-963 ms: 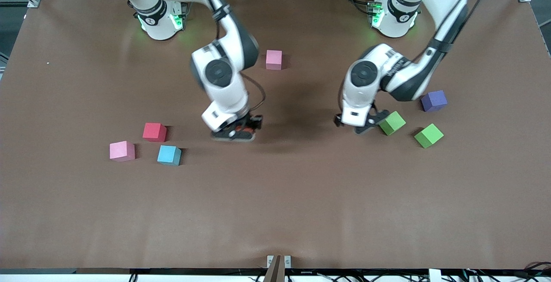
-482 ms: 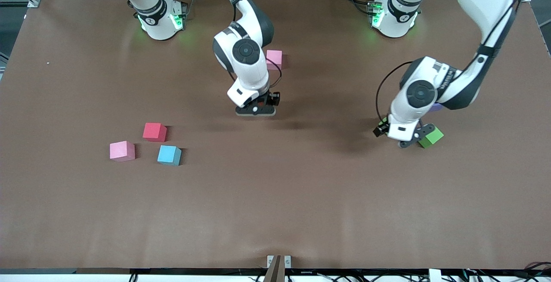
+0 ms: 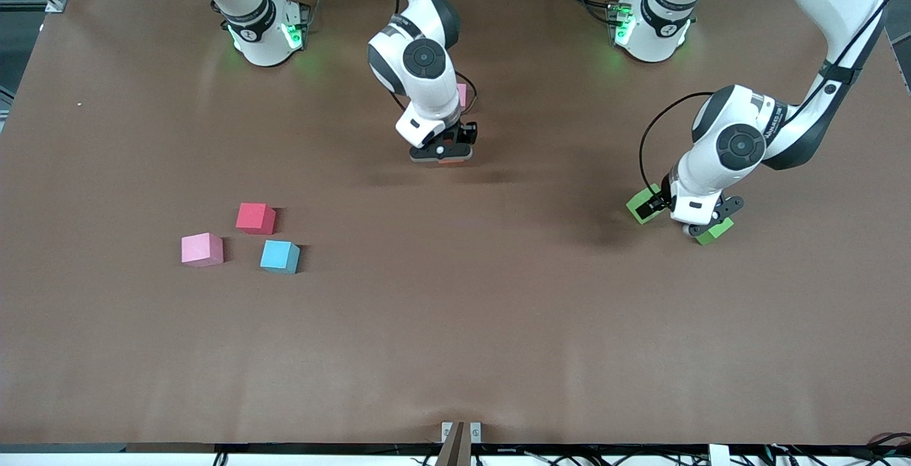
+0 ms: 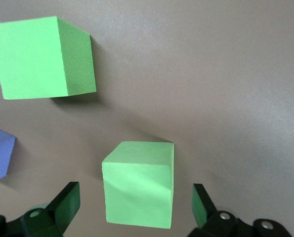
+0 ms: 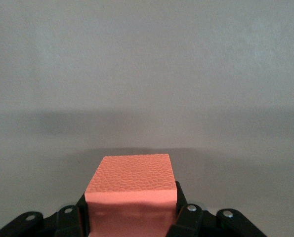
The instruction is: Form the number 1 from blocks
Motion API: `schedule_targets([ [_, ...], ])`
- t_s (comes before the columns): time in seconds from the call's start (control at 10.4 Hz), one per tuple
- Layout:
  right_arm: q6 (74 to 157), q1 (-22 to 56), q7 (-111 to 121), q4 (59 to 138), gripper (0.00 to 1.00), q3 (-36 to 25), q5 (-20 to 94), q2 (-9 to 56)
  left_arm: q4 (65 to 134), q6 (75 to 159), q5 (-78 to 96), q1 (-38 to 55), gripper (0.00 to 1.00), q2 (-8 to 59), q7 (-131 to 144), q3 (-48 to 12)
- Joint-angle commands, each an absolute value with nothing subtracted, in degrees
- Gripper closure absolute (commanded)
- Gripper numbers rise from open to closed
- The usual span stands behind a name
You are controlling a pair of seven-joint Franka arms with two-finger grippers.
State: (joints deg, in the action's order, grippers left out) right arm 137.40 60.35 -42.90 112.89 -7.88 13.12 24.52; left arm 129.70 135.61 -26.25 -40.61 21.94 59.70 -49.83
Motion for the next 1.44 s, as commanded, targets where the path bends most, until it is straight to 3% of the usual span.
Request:
schedule_targets([
  [0.0, 138.34, 60.2, -47.0, 117.25, 0.39, -5.8, 12.48, 21.62, 131.84, 139.04, -27.42, -41.84, 0.0, 21.96, 59.5, -50.98],
  [1.25, 140.98, 65.3, -52.82, 118.83, 0.39, -5.89, 12.3, 24.17, 131.31, 141.15, -33.92, -41.22, 0.0, 28.92, 60.56, -48.69],
  [1.35, 140.98, 65.3, -52.82, 118.83, 0.39, -5.89, 12.3, 24.17, 131.31, 141.15, -34.1, -41.31, 0.49, 28.92, 60.38, -48.69],
])
